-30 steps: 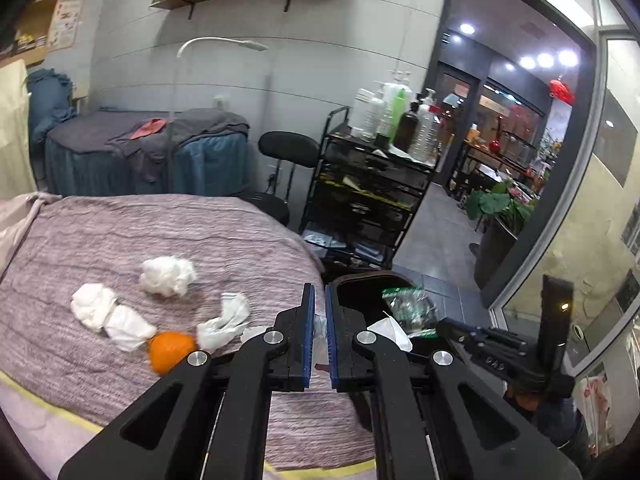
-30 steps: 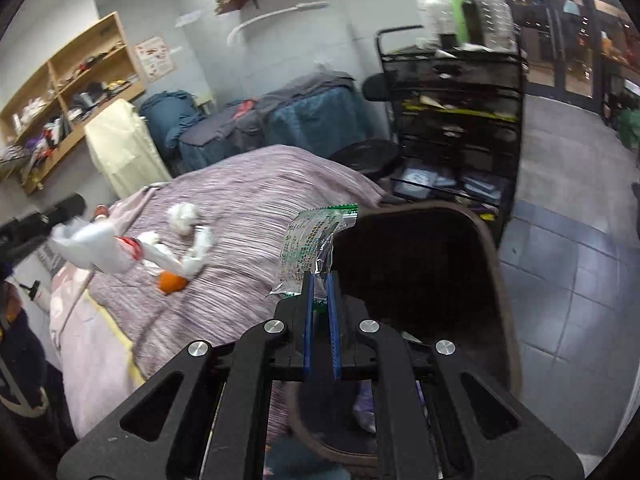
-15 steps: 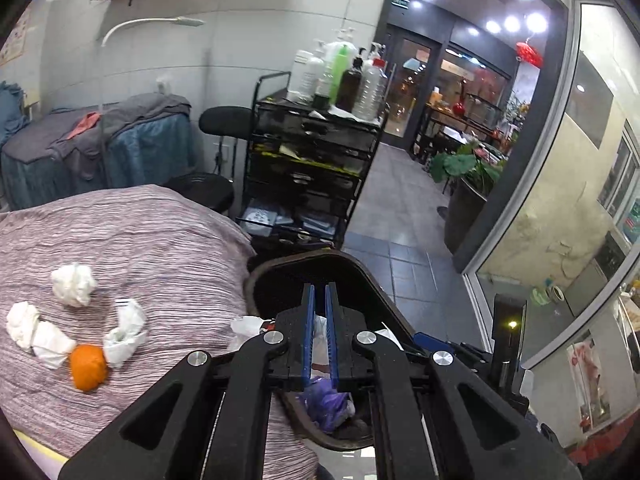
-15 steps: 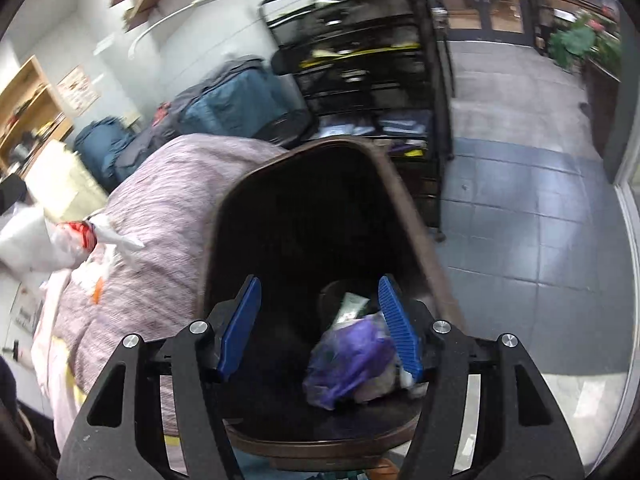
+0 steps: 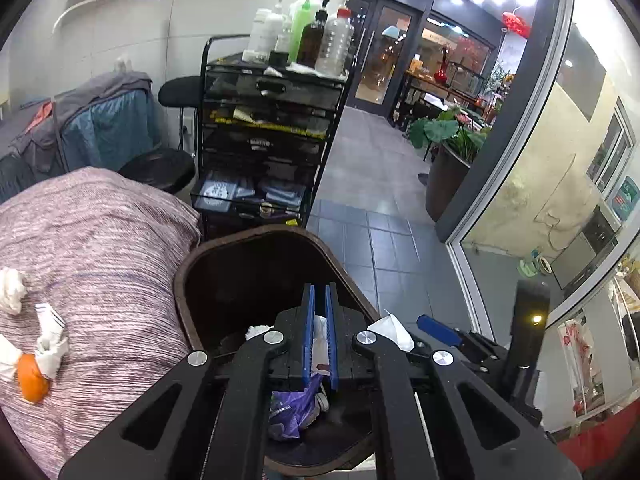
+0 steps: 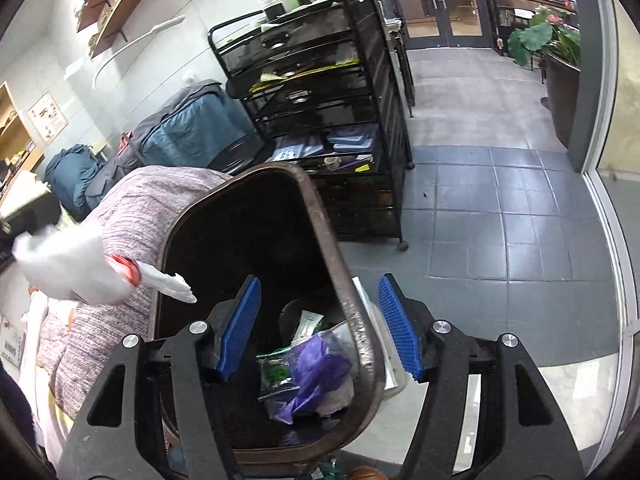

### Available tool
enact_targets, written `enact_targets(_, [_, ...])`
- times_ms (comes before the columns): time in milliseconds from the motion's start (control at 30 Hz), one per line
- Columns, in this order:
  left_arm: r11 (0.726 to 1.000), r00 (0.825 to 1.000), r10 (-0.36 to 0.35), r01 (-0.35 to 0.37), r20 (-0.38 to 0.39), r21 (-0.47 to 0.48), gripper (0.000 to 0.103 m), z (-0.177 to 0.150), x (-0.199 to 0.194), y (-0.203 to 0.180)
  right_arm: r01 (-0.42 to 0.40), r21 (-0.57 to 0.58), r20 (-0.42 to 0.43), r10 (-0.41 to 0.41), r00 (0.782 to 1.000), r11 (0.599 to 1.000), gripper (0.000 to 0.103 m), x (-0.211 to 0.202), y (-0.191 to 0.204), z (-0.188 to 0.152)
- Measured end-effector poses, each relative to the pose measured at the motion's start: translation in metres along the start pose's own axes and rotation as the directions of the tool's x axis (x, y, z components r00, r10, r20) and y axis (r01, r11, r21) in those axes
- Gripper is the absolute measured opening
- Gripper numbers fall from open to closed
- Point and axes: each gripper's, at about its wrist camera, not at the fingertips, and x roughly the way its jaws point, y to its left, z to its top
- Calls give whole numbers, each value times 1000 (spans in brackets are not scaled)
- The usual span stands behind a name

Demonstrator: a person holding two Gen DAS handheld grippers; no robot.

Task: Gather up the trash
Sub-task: 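Carry both items over the bin and open both tools to drop them, then grasp the white cloth with the left tool while the right tool grasps the striped paper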

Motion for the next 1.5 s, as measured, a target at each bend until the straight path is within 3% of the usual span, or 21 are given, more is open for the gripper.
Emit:
enact_targets(267, [1000,997,16,-14,-69,27,9,-16,29,-2,39,27,13,-39,999,999,67,0,-8,4])
enact_targets(300, [999,997,17,-15,-80,30,19,-18,32,-2,43,30,14,-43,999,999,69,0,-8,4])
enact_targets(333, [999,996,25,-22,-82,34,43,-20,32,-2,49,33,16,-49,999,998,74,1,-9,4])
enact_targets(400, [998,997,50,-48,-64,46,73,-24,30,-3,53,36,19,-54,998,998,75,0,-10,4])
enact_targets(433, [997,997,61,-58,-50,54,77,-25,27,-3,57,38,21,-58,998,998,76,0,-10,4])
enact_targets(633, [994,996,86,-84,-33,65,88,-29,18,1,73,40,30,-75,997,996,78,1,-10,6])
enact_targets(1000, [988,990,139,-141,25,59,97,-40,-18,16,39,18,47,-40,998,999,84,-4,8,8])
enact_targets(1267, [978,977,203,-205,58,25,97,-49,-49,43,-63,-58,54,66,996,996,84,-6,49,5])
enact_targets(1500, [959,957,281,-277,65,-67,97,-60,-79,96,-173,-155,19,178,984,973,85,-2,100,1])
